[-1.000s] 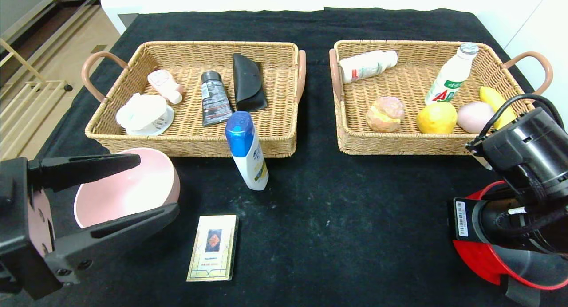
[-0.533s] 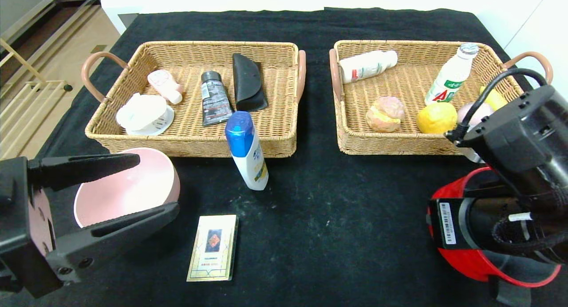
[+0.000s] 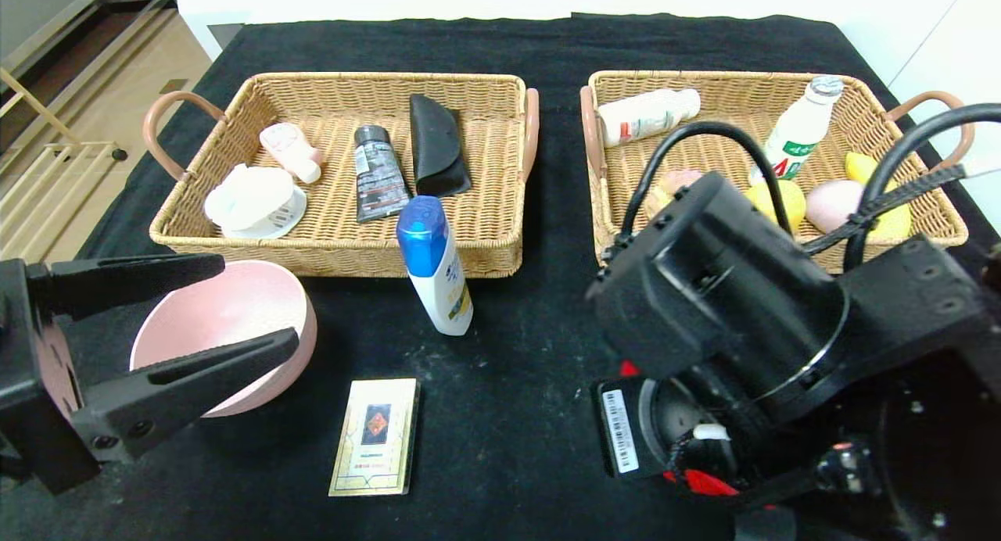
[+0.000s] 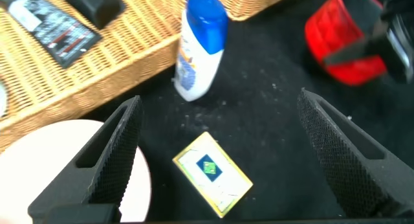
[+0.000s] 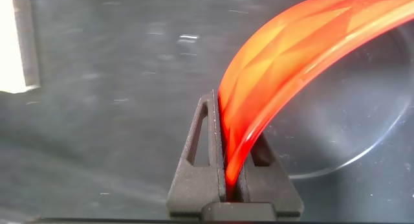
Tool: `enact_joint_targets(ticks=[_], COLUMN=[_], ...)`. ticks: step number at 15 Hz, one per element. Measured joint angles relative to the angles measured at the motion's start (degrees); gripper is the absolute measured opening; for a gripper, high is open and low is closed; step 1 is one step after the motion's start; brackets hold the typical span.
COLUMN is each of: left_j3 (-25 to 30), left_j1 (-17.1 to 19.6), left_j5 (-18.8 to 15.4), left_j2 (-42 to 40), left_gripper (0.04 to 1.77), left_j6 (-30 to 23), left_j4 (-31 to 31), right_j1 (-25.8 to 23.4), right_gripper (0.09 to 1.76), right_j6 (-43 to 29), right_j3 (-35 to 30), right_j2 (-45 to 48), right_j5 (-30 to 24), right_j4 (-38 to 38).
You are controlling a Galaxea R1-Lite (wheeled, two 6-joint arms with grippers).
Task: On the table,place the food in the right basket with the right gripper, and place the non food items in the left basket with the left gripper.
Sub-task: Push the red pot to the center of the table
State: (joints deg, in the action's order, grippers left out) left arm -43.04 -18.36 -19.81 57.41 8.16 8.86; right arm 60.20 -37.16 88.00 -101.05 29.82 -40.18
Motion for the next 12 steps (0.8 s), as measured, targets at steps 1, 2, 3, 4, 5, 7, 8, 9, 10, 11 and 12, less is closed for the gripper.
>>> enact_joint_targets(ticks=[1,2,3,4,5,7,8,9,10,11,12], left_j3=[-0.34,-0.61,-0.76,-0.85,-0.94,-1.08,-1.22,-1.41,-1.63,-1.77,-1.85], left_j1=[0.59,1.00,1.17,1.28,1.35,1.41,1.48,1.79,2.32,2.68,2.96], left_j5=[-0.02,-0.02,-0.02,-0.02,0.00,0.09,0.09,0.07,0.07,0.07,0.05], left_j2=[-0.11,-0.30,-0.57,-0.83,-1.07,-1.60,-1.90,-2.10,-2.21,-2.26,-2.28], left_gripper=[1.72,1.72,1.72,1.72,1.72,1.72,1.72,1.72,1.72,1.72,1.72], left_j6=[-0.02,-0.04,-0.02,-0.02,0.05,0.07,0.07,0.07,0.00,-0.02,-0.02], left_j4=[-0.02,-0.05,-0.10,-0.16,-0.16,-0.16,-0.16,-0.18,-0.22,-0.22,-0.22], right_j1=[1.38,2.50,3.55,4.38,5.13,6.03,6.39,6.83,7.06,7.19,7.41], right_gripper=[0.20,0.20,0.20,0.20,0.20,0.20,0.20,0.20,0.20,0.20,0.20], right_j6=[-0.02,-0.02,-0.10,-0.07,-0.02,0.17,0.37,0.50,0.54,0.61,0.78], right_j3=[1.85,3.84,5.83,7.47,9.22,12.28,13.54,14.77,15.93,17.04,18.08], right_j2=[-1.66,-3.25,-4.82,-6.36,-8.00,-10.84,-12.07,-13.25,-14.21,-15.04,-15.82], right_j5=[0.09,0.17,0.69,1.46,1.96,2.27,2.27,2.34,2.34,2.38,2.45], right_j4=[-0.02,-0.04,0.02,0.02,0.02,0.02,0.20,0.30,0.35,0.39,0.49])
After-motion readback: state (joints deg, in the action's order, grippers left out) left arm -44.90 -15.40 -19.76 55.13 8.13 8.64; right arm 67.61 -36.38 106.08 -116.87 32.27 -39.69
